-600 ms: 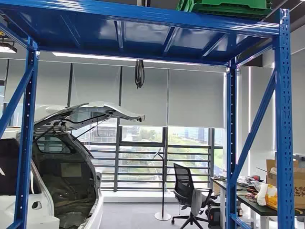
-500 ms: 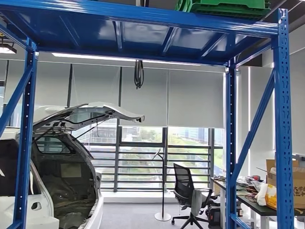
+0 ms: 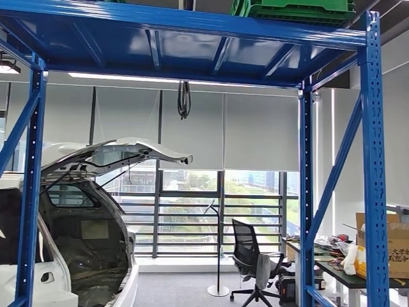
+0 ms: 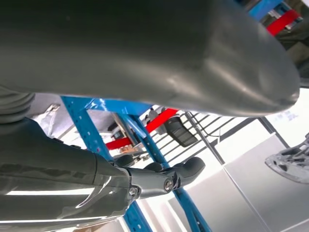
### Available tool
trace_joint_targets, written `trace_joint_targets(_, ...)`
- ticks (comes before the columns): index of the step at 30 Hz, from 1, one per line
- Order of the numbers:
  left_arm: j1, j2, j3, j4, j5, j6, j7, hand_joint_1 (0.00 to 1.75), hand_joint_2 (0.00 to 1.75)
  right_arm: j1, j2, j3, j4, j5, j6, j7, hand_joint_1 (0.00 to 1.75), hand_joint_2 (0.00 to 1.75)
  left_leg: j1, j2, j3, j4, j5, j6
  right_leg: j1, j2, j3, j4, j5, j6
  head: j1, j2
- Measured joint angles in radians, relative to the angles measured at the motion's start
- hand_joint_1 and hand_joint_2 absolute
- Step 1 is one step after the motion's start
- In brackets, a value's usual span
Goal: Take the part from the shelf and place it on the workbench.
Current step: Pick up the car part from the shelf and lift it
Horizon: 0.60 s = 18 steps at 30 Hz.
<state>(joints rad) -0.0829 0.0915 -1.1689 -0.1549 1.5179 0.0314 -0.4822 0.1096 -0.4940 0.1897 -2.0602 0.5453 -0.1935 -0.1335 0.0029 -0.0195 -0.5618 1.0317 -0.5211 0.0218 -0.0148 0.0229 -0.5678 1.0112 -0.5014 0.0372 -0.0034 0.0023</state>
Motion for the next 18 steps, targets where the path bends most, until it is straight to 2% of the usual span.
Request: trace_joint_targets(18, -0.001, -0.001, -0.014, 0.002, 0.0, -0.002, -0.004, 0.0, 0.0, -0.001, -0.008, 0.005, 0.012, 0.043, 0.0, 0.014, 0.0, 0.0, 0.0, 0.0, 0.0, 0.0, 0.0, 0.0, 0.0, 0.0, 0.0, 0.0, 0.0, 0.0, 0.0, 0.0)
